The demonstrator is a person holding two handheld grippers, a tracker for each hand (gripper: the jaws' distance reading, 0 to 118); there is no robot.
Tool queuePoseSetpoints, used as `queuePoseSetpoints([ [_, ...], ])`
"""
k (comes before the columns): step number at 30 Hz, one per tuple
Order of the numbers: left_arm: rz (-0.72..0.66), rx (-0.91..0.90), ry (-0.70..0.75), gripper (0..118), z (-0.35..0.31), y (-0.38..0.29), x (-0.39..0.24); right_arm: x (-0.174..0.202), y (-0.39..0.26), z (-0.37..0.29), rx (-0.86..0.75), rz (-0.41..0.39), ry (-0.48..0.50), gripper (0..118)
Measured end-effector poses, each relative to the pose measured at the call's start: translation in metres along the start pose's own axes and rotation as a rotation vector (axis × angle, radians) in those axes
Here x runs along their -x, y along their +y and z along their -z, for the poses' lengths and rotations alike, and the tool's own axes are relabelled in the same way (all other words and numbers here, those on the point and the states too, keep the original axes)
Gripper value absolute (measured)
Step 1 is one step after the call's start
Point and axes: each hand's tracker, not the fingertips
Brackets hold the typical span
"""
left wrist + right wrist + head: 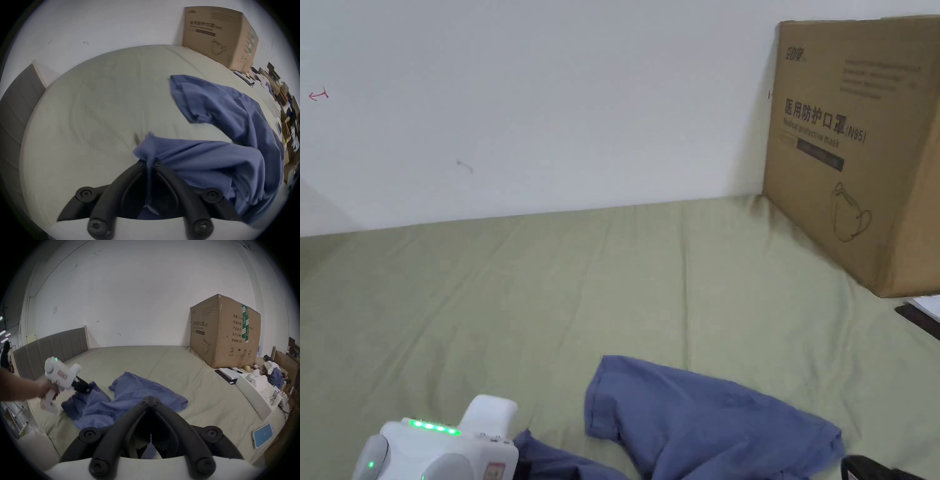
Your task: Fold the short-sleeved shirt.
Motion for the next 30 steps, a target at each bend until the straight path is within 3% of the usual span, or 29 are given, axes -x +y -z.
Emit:
queuePoseSetpoints([
  [3, -0.027, -0.075, -0.013, 3, -0.017, -0.010, -0.003, -0.017, 0.024, 0.031, 0.008, 0.075, 0.071, 0],
  [6, -0.187, -0.288, -0.023, 3, -0.051, -0.028, 0.000, -0.046, 0.050, 0.090, 0.165, 0.137, 0.083, 0],
  [7, -0.236, -0.355, -0.028, 3, -0.064, -0.035, -0.001, -0.057, 0.057, 0.115, 0.263, 0.151, 0.094, 6],
  [8, -0.271, -0.410, -0.046, 3, -0.074, -0.041, -0.002, -0.067, 0.060, 0.140, 0.335, 0.175, 0.109, 45],
  [9, -0.298, -0.459, -0.071, 3, -0.084, -0.048, -0.003, -0.078, 0.063, 0.167, 0.420, 0.181, 0.126, 45],
  [10, -0.309, -0.489, -0.089, 3, -0.092, -0.054, -0.006, -0.086, 0.063, 0.189, 0.477, 0.183, 0.127, 59],
  [11, -0.315, -0.518, -0.090, 3, -0.098, -0.059, -0.008, -0.091, 0.062, 0.208, 0.521, 0.177, 0.107, 92],
  [12, -0.314, -0.534, -0.087, 3, -0.103, -0.064, -0.011, -0.095, 0.059, 0.223, 0.547, 0.165, 0.069, 115],
  [13, -0.311, -0.537, -0.073, 3, -0.107, -0.067, -0.014, -0.097, 0.058, 0.234, 0.528, 0.155, 0.044, 117],
  [17, -0.295, -0.514, -0.067, 3, -0.114, -0.076, -0.020, -0.105, 0.033, 0.277, 0.726, 0.132, -0.088, 115],
  [20, -0.289, -0.497, -0.079, 3, -0.117, -0.080, -0.017, -0.096, 0.014, 0.285, 0.886, 0.113, -0.068, 93],
  [21, -0.290, -0.485, -0.072, 3, -0.117, -0.080, -0.017, -0.088, 0.017, 0.280, 0.836, 0.025, -0.100, 92],
  [22, -0.303, -0.459, -0.060, 3, -0.118, -0.084, -0.014, -0.085, 0.023, 0.275, 0.822, -0.020, -0.065, 84],
  [24, -0.330, -0.421, -0.067, 3, -0.120, -0.090, -0.009, -0.082, 0.029, 0.270, 0.866, -0.039, -0.010, 42],
  [25, -0.343, -0.418, -0.069, 3, -0.123, -0.095, -0.008, -0.075, 0.036, 0.264, 0.869, -0.045, 0.017, 10],
  [26, -0.353, -0.413, -0.067, 3, -0.128, -0.100, -0.006, -0.073, 0.039, 0.259, 0.880, -0.023, 0.063, 1],
  [30, -0.384, -0.413, -0.069, 3, -0.160, -0.107, 0.001, -0.068, 0.067, 0.215, 0.772, 0.099, 0.148, 1],
])
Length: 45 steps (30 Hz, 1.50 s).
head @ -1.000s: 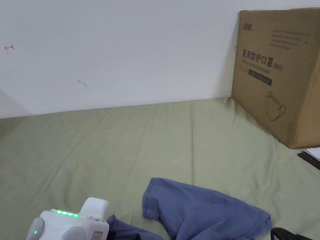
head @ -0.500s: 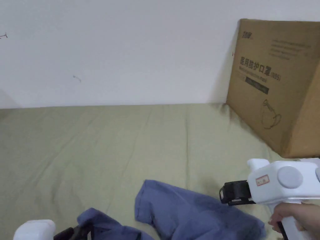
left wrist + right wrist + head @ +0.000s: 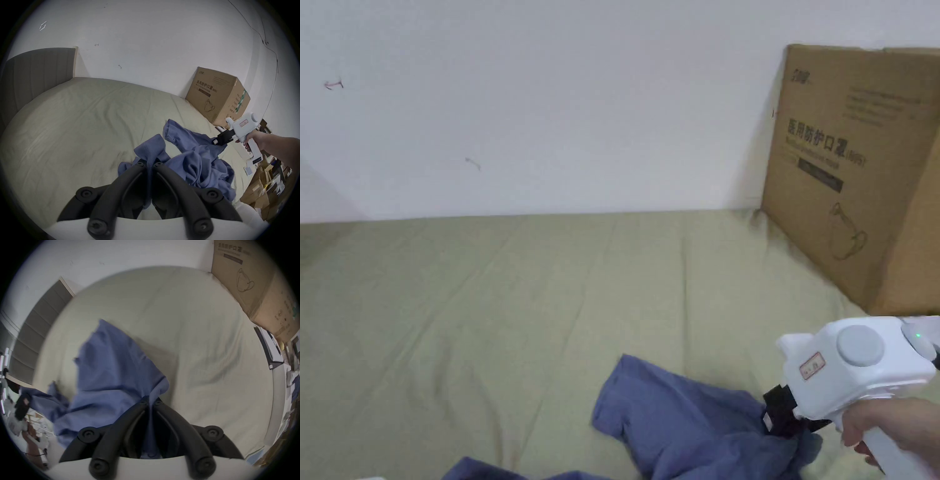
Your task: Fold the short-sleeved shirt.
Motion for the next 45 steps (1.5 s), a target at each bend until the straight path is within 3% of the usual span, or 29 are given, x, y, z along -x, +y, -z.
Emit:
queuePoseSetpoints([
  [3, 0.006, -0.044, 0.010, 3, -0.032, 0.024, 0.004, 0.001, 0.003, -0.058, -0.114, 0.018, -0.005, 1],
  [7, 0.033, -0.106, 0.035, 3, -0.077, 0.071, 0.010, 0.002, 0.007, -0.157, -0.268, 0.100, -0.032, 1],
  [9, 0.045, -0.139, 0.048, 3, -0.097, 0.098, 0.014, 0.001, 0.011, -0.203, -0.317, 0.148, 0.020, 1],
  [12, 0.055, -0.188, 0.034, 3, -0.119, 0.141, 0.016, 0.001, 0.025, -0.262, -0.389, 0.128, 0.044, 1],
  [16, 0.057, -0.238, 0.051, 3, -0.135, 0.195, 0.009, 0.001, 0.049, -0.320, -0.523, 0.185, 0.049, 1],
  [21, 0.020, -0.272, 0.040, 3, -0.127, 0.262, 0.003, 0.018, 0.088, -0.364, -0.701, 0.113, -0.034, 1],
  [24, 0.032, -0.298, 0.061, 3, -0.111, 0.296, -0.008, 0.026, 0.116, -0.379, -0.831, 0.124, -0.024, 1],
  [30, -0.046, -0.407, 0.050, 3, -0.071, 0.360, -0.008, 0.033, 0.184, -0.378, -0.957, 0.092, -0.108, 1],
  [36, -0.032, -0.509, 0.080, 3, -0.017, 0.391, 0.008, 0.031, 0.223, -0.323, -0.999, 0.059, -0.168, 1],
  [42, -0.042, -0.412, 0.165, 3, 0.039, 0.356, 0.033, 0.029, 0.209, -0.241, -0.989, 0.059, -0.197, 1],
  [45, -0.062, -0.292, 0.182, 3, 0.072, 0.318, 0.058, 0.025, 0.173, -0.188, -0.887, 0.085, -0.203, 1],
])
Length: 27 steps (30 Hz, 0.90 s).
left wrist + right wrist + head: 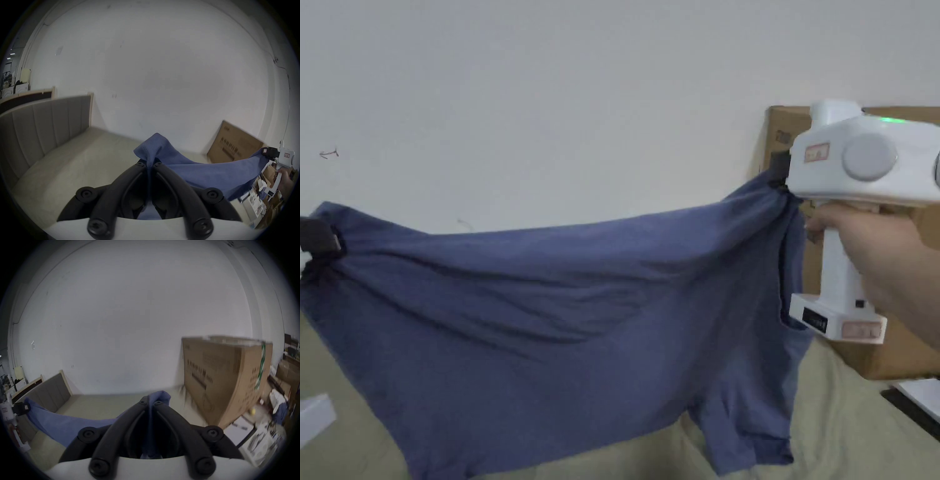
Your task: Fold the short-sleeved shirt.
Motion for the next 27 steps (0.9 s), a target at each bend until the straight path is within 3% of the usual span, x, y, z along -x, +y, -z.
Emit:
queuePoseSetpoints([
  [4, -0.064, 0.275, -0.041, 3, 0.001, -0.099, 0.026, -0.020, -0.124, -0.009, 0.233, 0.072, 0.052, 1],
  [7, -0.071, 0.469, -0.077, 3, -0.022, -0.180, 0.037, -0.032, -0.219, -0.040, 0.450, -0.015, -0.006, 1],
  [11, -0.041, 0.630, -0.060, 3, -0.078, -0.263, 0.060, -0.063, -0.312, -0.104, 0.683, 0.011, 0.036, 1],
  [13, -0.124, 0.652, -0.066, 3, -0.113, -0.284, 0.080, -0.078, -0.331, -0.150, 0.708, 0.055, 0.062, 1],
  [18, -0.363, 0.619, -0.061, 3, -0.198, -0.294, 0.124, -0.101, -0.334, -0.251, 0.671, -0.013, 0.059, 1],
  [21, -0.285, 0.621, -0.086, 3, -0.232, -0.287, 0.104, -0.110, -0.326, -0.280, 0.644, 0.028, 0.068, 1],
  [25, -0.177, 0.617, -0.073, 5, -0.234, -0.287, 0.086, -0.113, -0.333, -0.272, 0.683, 0.171, 0.029, 5],
  [26, -0.164, 0.614, -0.066, 10, -0.232, -0.286, 0.081, -0.113, -0.337, -0.266, 0.683, 0.188, 0.007, 9],
  [27, -0.131, 0.615, -0.030, 26, -0.231, -0.283, 0.070, -0.113, -0.339, -0.259, 0.698, 0.203, -0.014, 19],
])
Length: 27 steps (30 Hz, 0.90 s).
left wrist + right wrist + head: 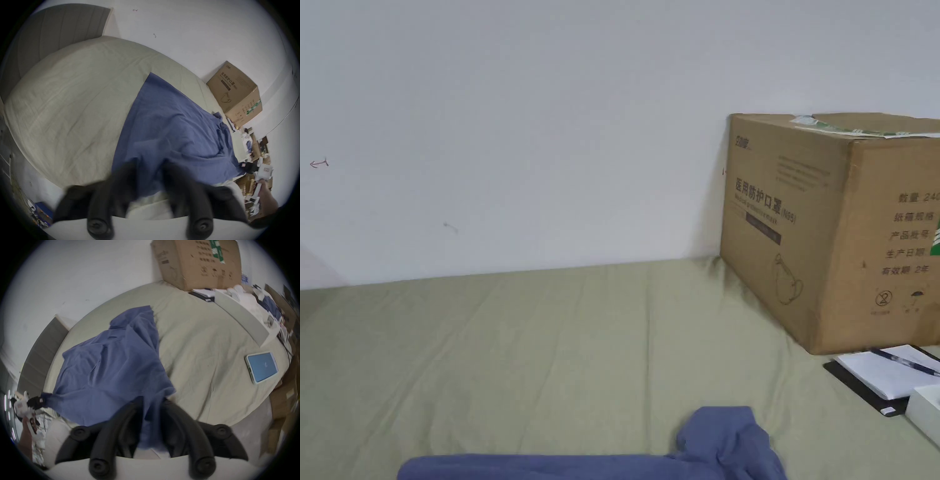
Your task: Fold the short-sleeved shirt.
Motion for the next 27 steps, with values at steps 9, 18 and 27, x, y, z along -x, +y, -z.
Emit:
queuePoseSetpoints([
  [9, 0.150, -0.250, -0.001, 116, -0.046, 0.006, -0.037, 0.050, 0.017, -0.051, -0.316, -0.131, -0.012, 115],
  [18, 0.286, -0.610, -0.065, 0, -0.095, -0.033, -0.076, 0.141, -0.018, -0.130, -0.757, -0.252, 0.177, 1],
  [27, 0.363, -0.635, -0.072, 0, -0.100, 0.001, -0.093, 0.164, -0.020, -0.133, -0.766, -0.342, 0.202, 0],
])
